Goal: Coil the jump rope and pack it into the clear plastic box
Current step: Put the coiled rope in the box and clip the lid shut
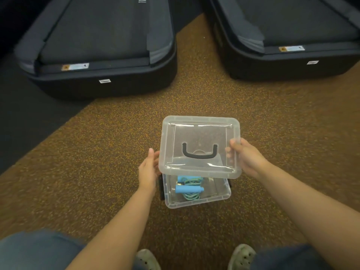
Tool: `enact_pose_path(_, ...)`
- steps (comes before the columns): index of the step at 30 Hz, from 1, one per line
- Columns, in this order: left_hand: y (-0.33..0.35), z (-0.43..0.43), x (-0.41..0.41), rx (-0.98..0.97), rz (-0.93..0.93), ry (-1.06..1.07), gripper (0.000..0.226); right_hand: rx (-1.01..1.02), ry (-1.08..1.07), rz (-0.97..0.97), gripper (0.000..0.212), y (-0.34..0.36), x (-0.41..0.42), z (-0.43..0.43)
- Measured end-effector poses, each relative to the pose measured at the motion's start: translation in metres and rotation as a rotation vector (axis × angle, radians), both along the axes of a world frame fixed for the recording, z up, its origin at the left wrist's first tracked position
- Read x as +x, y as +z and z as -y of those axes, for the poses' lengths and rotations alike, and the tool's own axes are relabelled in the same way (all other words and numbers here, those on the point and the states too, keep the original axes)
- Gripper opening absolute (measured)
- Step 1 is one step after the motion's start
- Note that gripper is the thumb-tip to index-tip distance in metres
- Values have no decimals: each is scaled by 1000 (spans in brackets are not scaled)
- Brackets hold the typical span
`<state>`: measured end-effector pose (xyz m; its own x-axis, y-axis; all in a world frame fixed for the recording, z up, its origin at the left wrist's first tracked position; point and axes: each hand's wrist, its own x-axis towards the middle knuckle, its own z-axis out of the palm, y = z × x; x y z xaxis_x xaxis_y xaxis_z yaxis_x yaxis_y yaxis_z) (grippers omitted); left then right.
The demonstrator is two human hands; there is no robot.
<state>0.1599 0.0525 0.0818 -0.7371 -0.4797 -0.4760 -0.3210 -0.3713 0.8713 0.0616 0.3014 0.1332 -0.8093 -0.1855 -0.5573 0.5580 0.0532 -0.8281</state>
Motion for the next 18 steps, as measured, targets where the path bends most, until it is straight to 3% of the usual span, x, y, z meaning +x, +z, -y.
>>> enact_pose_path(4,-4,3,9,-105,-8,-13,27,51,67,-16,13,-6,5,0)
enact_pose_path(9,-6,2,20,-132,45,-39,29,88,95,29,14,-26,12,-6)
enact_pose_path(18,-33,-21,42,-126,254,2,30,420,152,-133,37,-73,30,-5)
